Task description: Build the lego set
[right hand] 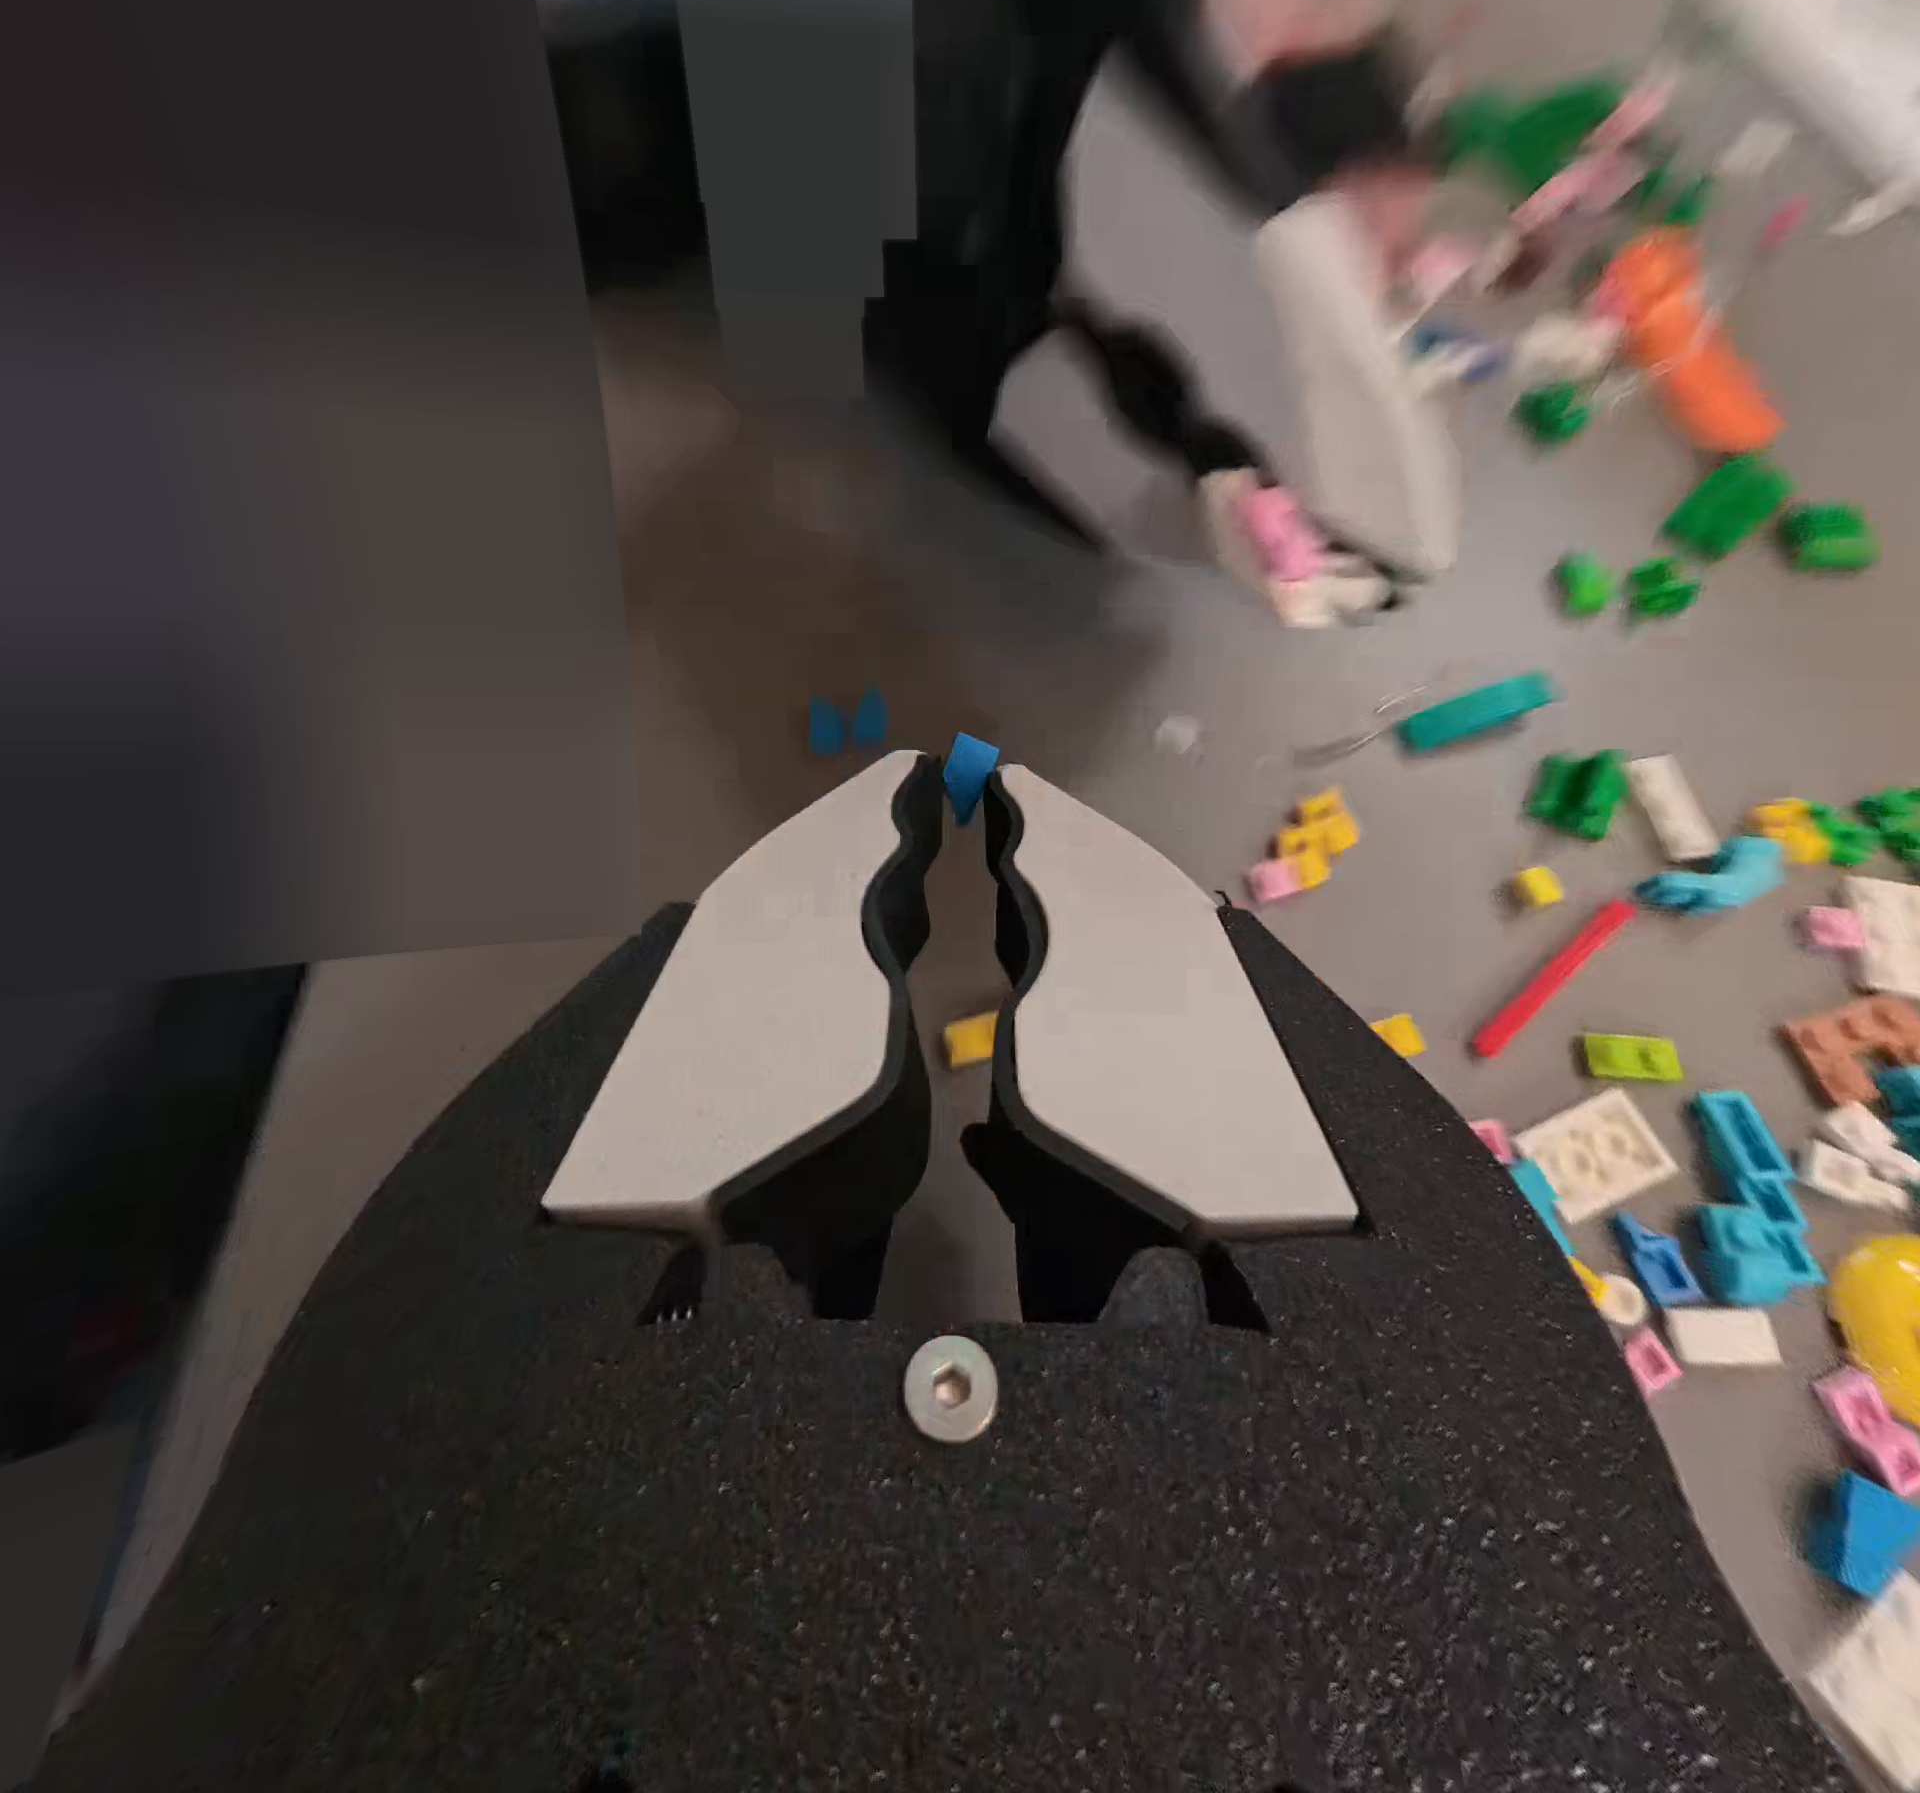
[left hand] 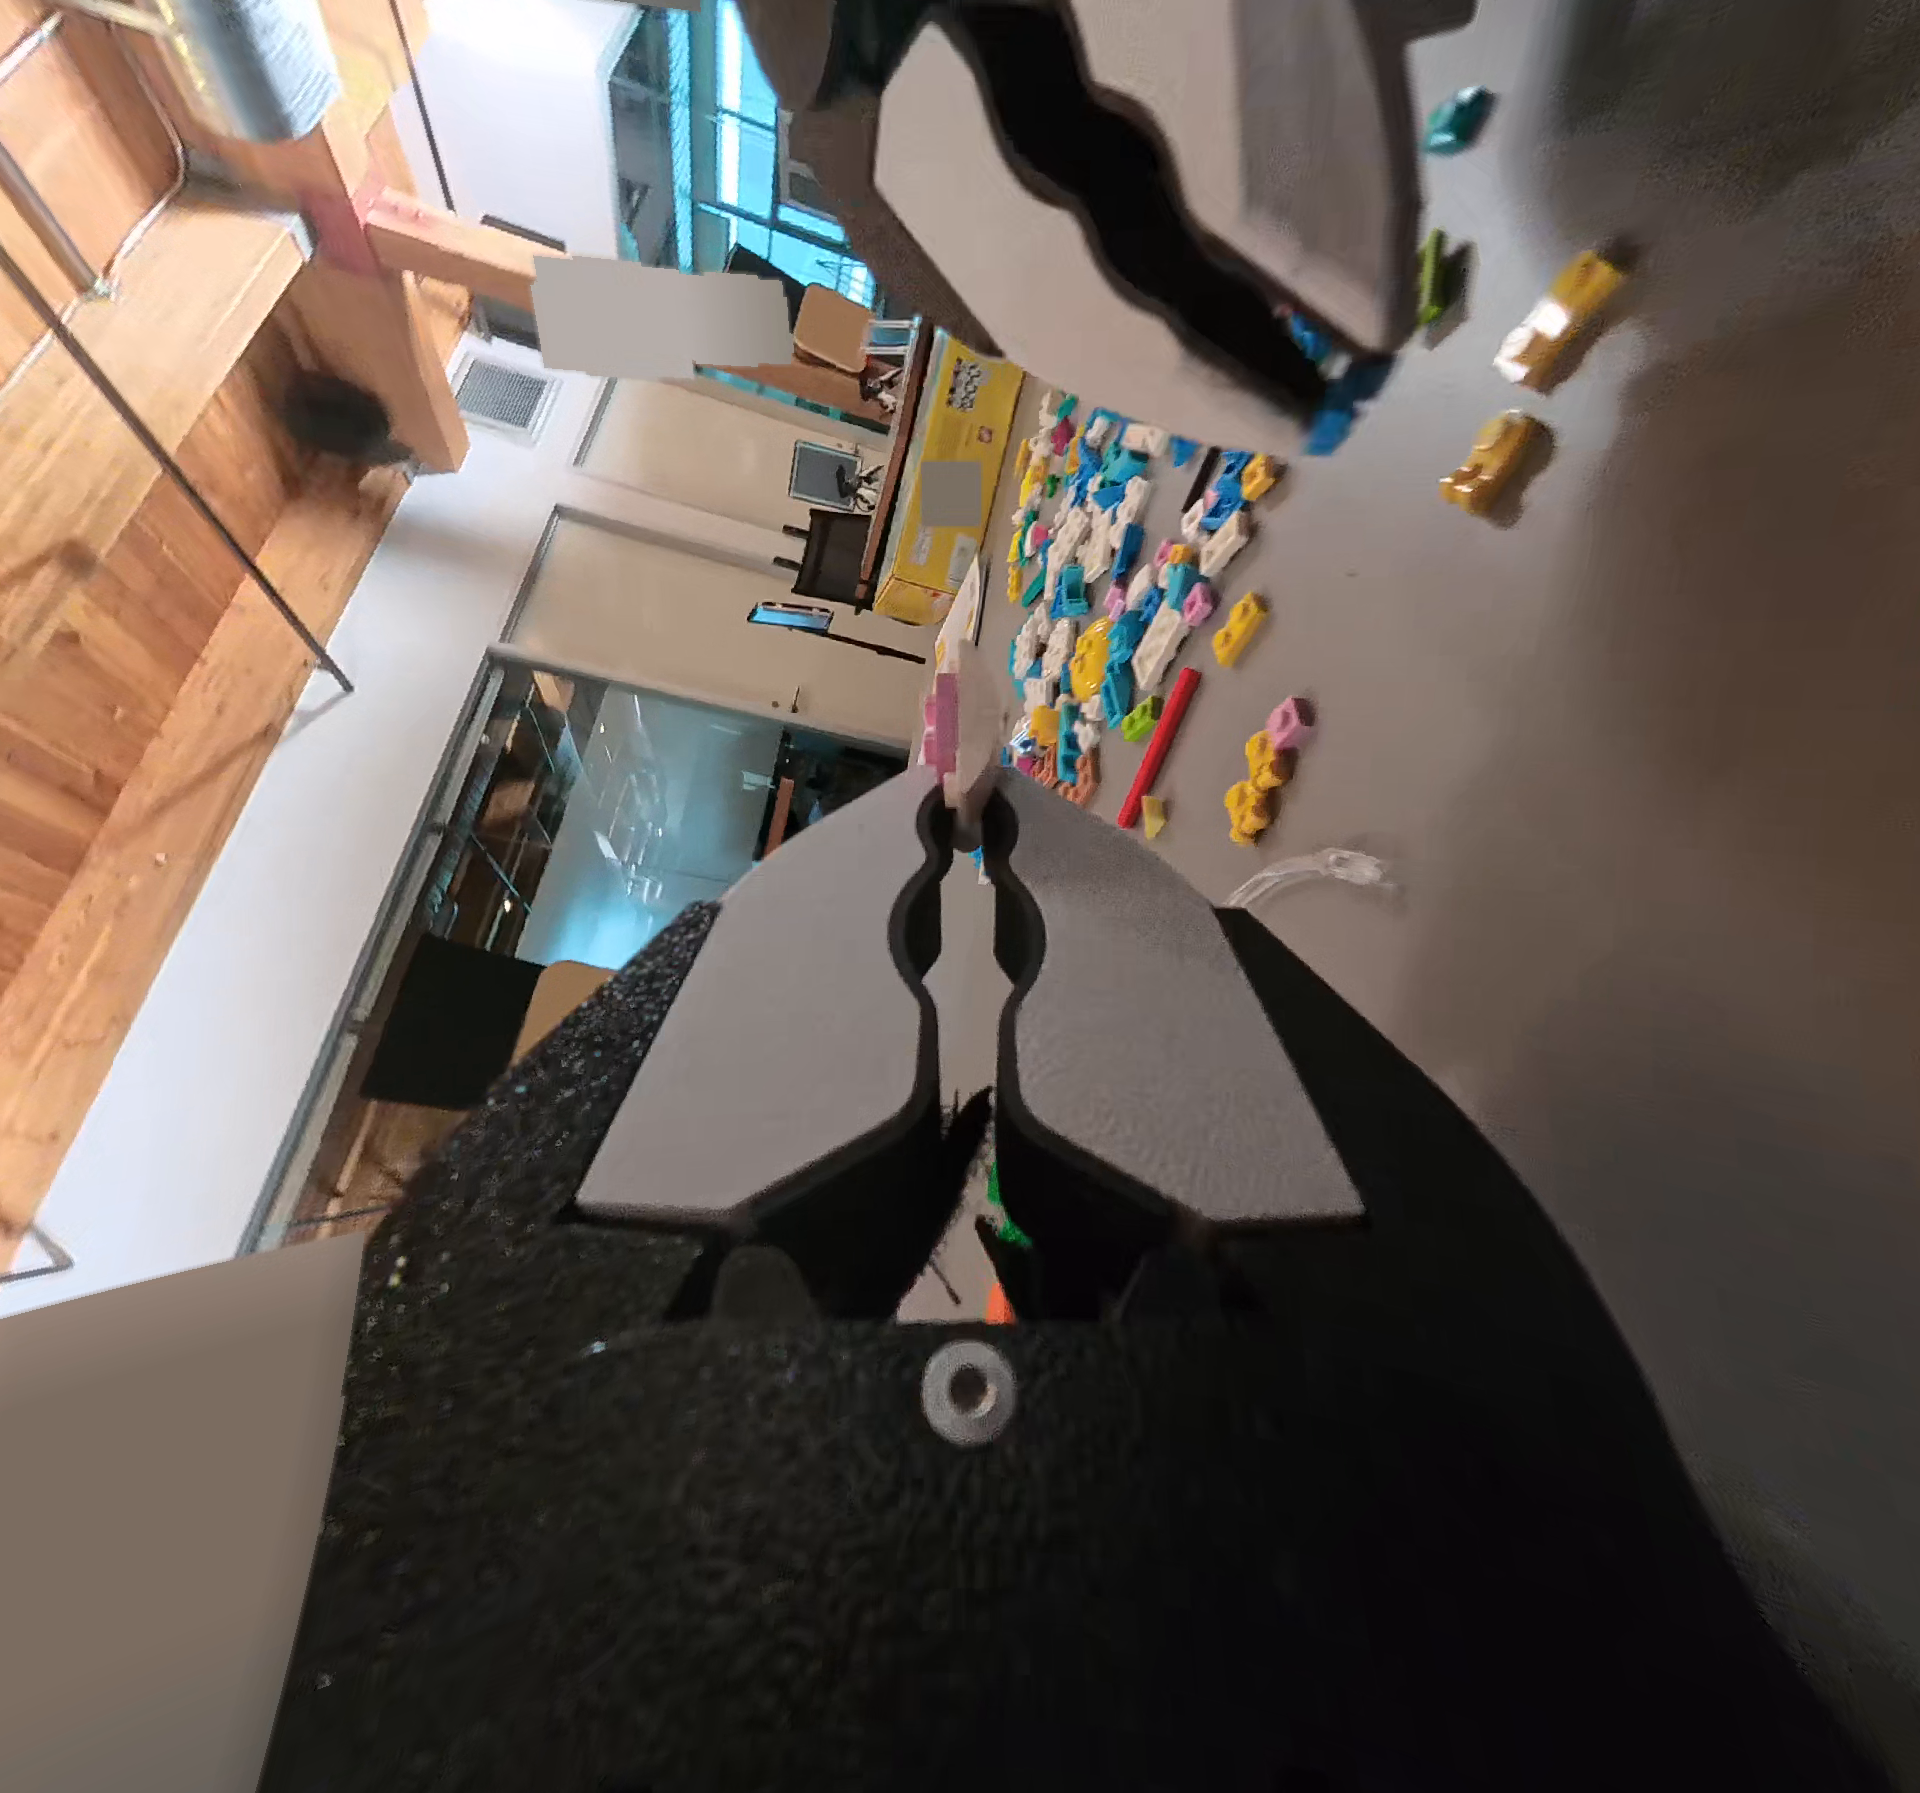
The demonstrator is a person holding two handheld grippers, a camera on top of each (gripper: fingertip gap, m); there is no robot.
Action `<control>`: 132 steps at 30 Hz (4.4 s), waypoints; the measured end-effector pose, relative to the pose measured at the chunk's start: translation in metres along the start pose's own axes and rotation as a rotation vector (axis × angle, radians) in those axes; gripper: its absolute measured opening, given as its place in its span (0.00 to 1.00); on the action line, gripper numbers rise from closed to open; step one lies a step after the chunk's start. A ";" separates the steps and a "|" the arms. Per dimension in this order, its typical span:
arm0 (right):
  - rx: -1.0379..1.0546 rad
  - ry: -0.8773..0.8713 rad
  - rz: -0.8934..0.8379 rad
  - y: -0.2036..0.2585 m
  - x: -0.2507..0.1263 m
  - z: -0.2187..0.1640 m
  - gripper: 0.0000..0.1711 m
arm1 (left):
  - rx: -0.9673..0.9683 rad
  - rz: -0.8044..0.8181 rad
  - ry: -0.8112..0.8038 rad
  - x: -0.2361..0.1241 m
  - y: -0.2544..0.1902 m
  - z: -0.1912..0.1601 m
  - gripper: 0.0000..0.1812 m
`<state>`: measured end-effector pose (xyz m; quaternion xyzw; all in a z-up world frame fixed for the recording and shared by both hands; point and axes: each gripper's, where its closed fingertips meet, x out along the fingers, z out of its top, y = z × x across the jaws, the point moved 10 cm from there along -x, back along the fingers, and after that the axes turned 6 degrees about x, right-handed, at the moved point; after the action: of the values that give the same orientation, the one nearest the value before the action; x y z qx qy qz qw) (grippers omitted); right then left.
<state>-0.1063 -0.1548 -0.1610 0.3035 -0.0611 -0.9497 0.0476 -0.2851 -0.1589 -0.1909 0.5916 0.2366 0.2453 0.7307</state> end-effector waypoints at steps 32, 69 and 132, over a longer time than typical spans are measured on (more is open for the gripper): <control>-0.225 0.250 -0.107 0.015 0.026 -0.004 0.09 | 0.061 -0.064 -0.008 0.002 -0.007 0.003 0.02; -0.150 -0.268 -0.655 -0.009 -0.021 0.012 0.07 | 0.016 -0.118 0.151 -0.023 0.002 -0.004 0.02; -0.309 0.212 -0.003 0.037 0.051 -0.005 0.06 | 0.240 -0.098 0.272 -0.054 -0.025 0.040 0.02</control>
<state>-0.1428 -0.1986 -0.1884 0.3912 0.0913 -0.9104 0.0986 -0.2993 -0.2277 -0.2054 0.6238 0.3894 0.2571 0.6271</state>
